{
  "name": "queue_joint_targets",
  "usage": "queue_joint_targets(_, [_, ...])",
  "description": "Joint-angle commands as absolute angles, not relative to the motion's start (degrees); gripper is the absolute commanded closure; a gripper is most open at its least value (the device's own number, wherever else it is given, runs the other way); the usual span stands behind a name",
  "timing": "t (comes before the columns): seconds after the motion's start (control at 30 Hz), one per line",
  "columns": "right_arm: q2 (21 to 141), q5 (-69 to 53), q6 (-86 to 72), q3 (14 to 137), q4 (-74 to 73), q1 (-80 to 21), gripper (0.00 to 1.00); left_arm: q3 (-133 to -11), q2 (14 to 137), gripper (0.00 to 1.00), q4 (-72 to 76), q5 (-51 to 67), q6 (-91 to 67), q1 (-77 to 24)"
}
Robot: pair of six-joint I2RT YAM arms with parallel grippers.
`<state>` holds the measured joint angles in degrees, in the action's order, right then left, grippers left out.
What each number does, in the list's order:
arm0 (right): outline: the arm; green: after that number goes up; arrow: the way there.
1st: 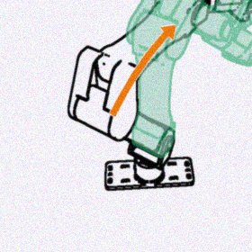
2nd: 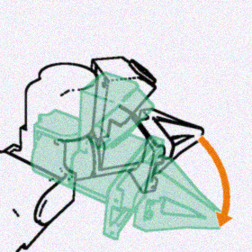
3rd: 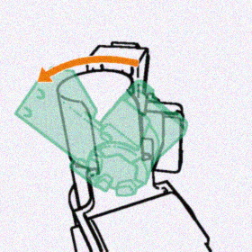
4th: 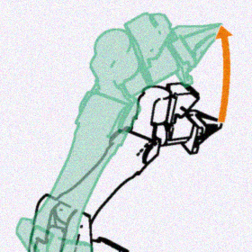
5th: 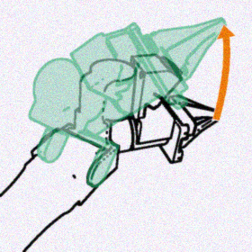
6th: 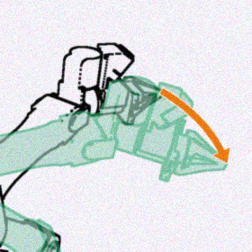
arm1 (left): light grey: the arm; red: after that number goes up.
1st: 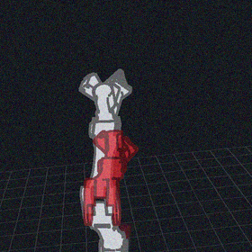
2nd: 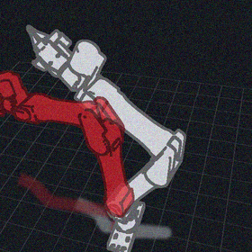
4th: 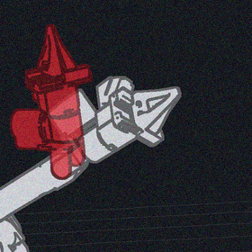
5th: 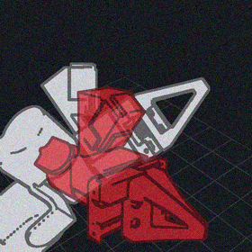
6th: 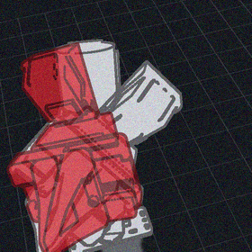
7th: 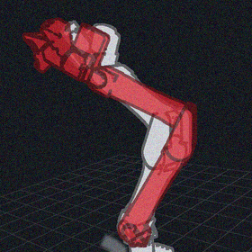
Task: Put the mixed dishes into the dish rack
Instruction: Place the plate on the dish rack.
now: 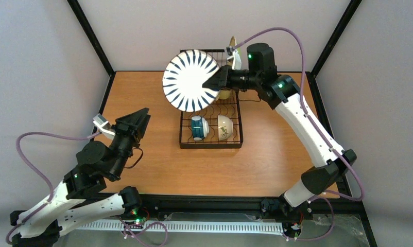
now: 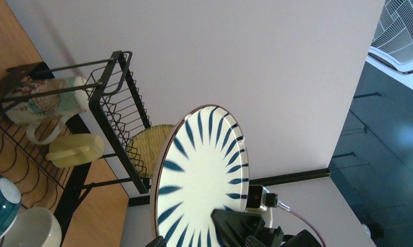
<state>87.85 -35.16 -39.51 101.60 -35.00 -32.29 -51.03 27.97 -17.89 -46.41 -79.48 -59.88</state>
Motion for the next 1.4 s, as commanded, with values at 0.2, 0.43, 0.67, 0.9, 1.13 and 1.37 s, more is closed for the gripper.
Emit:
queue_joint_targets(0.2, [102.3, -17.5, -28.8, 131.9, -47.1, -32.4, 0.98, -56.1, 27.0, 0.14, -25.3, -49.6, -73.3, -59.9])
queue_joint_targets(0.43, [106.6, -1.7, -25.2, 135.5, -48.2, -32.4, 0.98, -58.7, 28.2, 0.14, -28.4, -47.7, -70.0, -59.9])
queue_joint_targets(0.67, [107.9, 10.2, -19.6, 135.7, -44.4, -32.4, 0.98, -59.1, 28.5, 0.13, -30.0, -45.7, -68.5, -59.9])
queue_joint_targets(0.9, [108.6, 21.7, -11.0, 135.9, -38.3, -35.2, 0.98, -58.1, 28.2, 0.13, -30.9, -44.9, -69.1, -59.9])
queue_joint_targets(1.13, [113.2, 35.5, 2.8, 136.8, -31.2, -40.9, 0.98, -57.1, 28.4, 0.13, -30.4, -43.9, -69.0, -59.9])
queue_joint_targets(1.37, [116.6, 45.8, 7.1, 137.2, -26.0, -41.4, 0.98, -55.7, 27.2, 0.13, -30.3, -42.1, -68.4, -59.9])
